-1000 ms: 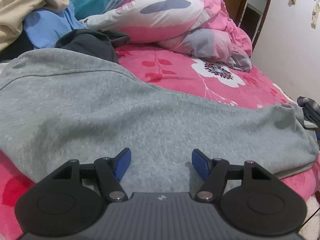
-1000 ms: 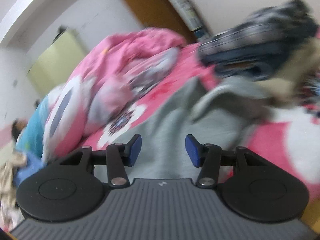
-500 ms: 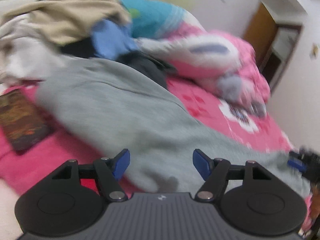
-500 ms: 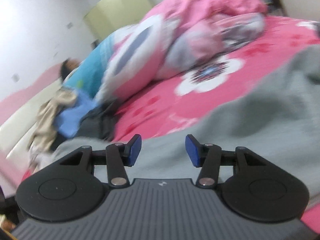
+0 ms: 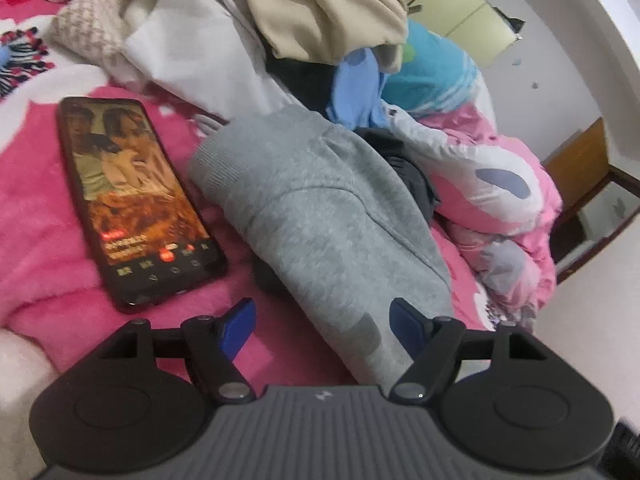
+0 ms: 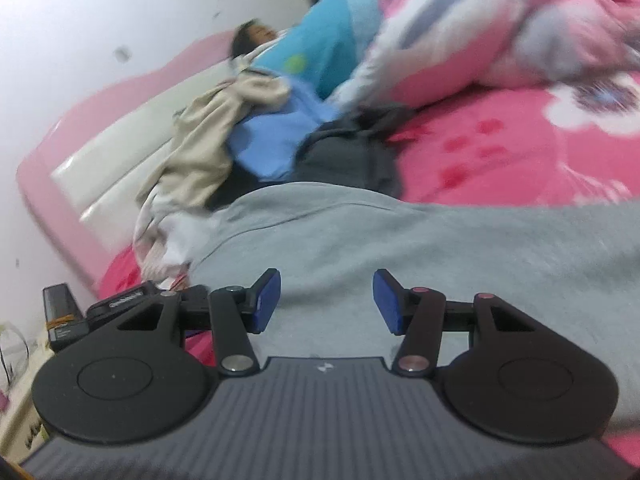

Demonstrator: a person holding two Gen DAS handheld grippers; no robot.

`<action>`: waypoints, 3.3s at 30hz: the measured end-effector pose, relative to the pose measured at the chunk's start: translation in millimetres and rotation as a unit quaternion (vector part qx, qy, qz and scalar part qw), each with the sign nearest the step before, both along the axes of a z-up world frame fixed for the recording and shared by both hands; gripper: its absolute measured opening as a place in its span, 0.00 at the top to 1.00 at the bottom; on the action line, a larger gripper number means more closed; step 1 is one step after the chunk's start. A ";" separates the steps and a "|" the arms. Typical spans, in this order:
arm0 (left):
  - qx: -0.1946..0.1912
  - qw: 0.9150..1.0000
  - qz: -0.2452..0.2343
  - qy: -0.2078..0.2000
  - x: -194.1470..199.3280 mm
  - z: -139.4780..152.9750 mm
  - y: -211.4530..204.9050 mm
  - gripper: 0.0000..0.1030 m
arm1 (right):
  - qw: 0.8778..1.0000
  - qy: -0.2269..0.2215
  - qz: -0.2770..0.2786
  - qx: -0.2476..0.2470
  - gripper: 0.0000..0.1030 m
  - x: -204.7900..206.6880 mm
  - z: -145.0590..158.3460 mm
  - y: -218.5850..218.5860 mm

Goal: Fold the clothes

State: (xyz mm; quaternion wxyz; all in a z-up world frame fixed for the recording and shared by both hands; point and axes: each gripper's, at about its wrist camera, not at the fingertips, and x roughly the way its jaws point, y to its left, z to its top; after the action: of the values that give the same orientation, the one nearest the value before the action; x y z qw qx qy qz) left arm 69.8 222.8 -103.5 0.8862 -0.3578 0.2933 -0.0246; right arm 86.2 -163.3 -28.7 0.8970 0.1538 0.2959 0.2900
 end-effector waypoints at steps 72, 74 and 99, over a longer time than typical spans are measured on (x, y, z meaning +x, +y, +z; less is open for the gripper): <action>0.000 0.978 0.198 -0.058 52.7 26.4 111.7 0.76 | 0.989 0.099 -0.092 0.057 0.45 -16.1 -60.2 -22.4; 0.008 0.980 0.193 -0.042 52.0 30.5 111.5 0.71 | 0.988 0.104 -0.094 0.066 0.45 -16.4 -62.9 -25.6; 0.226 0.964 -0.013 -0.136 29.8 136.8 -77.8 0.20 | 0.961 0.043 -0.232 0.141 0.45 -85.9 -73.9 -153.7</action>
State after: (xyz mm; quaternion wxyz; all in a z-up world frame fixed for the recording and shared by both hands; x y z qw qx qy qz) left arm 99.6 145.0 33.4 0.9753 -0.1375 0.1721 -0.0175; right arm 0.2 -317.0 -102.5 0.8952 0.3557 0.2466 0.1060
